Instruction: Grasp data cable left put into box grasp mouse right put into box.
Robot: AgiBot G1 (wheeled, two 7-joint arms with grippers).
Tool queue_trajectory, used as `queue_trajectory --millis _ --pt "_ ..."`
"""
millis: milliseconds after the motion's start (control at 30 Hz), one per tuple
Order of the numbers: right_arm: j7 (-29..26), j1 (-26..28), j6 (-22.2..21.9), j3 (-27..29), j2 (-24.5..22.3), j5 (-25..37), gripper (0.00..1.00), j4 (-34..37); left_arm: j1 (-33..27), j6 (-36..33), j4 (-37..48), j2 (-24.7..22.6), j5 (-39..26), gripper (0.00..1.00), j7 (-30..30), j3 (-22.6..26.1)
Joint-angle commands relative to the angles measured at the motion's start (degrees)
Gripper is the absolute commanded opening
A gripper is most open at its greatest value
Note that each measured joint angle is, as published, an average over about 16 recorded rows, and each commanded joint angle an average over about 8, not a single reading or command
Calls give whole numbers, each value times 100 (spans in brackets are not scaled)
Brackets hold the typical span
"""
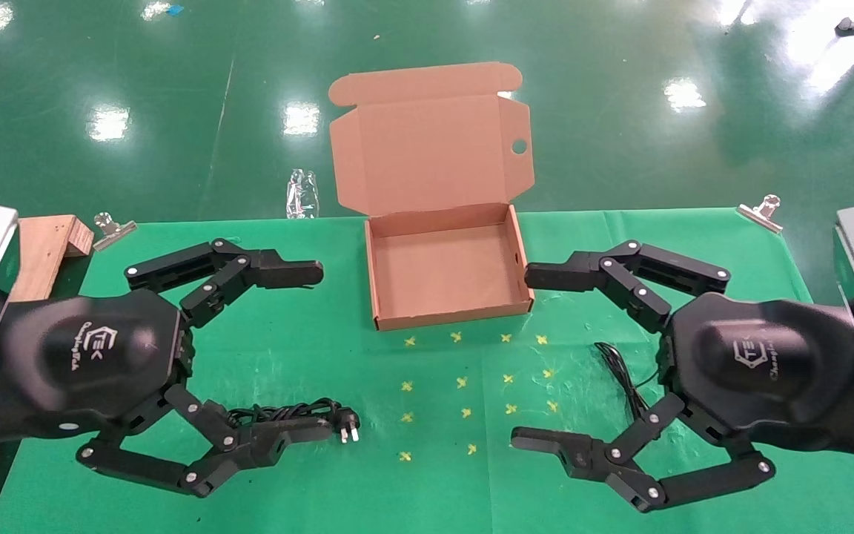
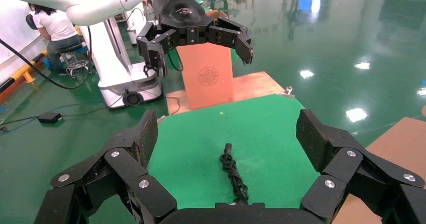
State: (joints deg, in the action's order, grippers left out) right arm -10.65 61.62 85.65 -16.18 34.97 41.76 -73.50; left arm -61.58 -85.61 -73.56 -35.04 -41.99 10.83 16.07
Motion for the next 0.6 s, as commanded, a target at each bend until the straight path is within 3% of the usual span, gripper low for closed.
queue_trajectory --millis 33,600 --pt "0 0 0 0 0 0 100 0 0 0 0 0 0 100 0 0" --pt "0 0 0 0 0 0 100 0 0 0 0 0 0 100 0 0"
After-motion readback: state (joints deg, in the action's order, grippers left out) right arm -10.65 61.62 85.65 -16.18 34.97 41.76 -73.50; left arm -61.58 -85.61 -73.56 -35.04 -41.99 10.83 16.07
